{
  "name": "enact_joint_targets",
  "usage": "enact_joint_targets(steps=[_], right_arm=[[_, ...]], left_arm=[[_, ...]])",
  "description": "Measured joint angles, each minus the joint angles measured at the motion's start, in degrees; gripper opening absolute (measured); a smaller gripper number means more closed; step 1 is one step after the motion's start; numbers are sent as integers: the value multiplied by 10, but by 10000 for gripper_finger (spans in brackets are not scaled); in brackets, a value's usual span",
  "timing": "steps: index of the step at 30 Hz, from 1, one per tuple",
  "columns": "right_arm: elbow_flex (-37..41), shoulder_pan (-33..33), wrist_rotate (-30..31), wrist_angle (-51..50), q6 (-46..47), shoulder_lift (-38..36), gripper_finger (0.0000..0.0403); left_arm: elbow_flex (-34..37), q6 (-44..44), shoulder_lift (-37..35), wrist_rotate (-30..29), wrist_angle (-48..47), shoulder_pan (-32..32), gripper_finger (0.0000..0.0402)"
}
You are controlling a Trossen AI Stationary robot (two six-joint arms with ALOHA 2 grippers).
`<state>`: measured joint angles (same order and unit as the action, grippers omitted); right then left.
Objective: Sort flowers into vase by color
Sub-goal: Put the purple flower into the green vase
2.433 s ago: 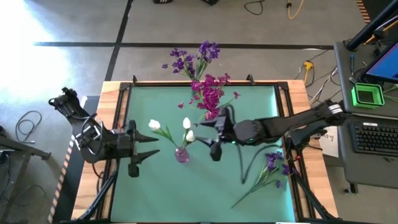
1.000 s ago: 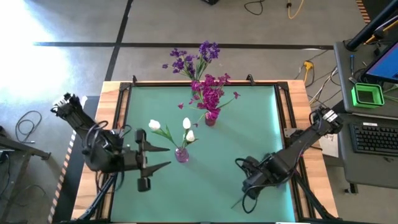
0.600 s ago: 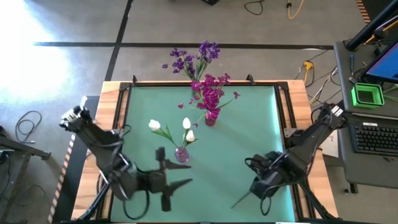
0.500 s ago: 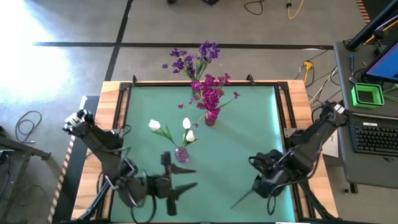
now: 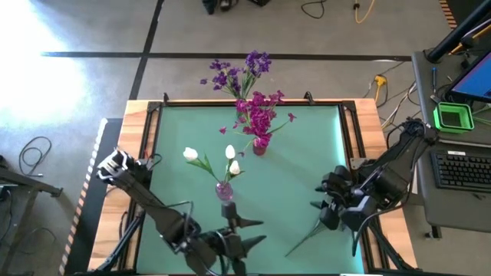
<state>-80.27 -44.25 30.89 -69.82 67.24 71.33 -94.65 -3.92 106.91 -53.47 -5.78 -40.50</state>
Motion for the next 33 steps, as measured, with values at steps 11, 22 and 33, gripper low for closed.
enact_joint_targets(steps=[11, 22, 33], right_arm=[[0, 0, 22, 3, -8, 0, 233], [1, 0, 55, 9, -4, 0, 233], [11, 0, 68, 16, -4, 0, 233]], left_arm=[[-43, 51, 136, 41, 18, 39, 166], [-173, 19, 283, 86, 37, 61, 166], [-200, 46, 377, 106, 145, 92, 166]])
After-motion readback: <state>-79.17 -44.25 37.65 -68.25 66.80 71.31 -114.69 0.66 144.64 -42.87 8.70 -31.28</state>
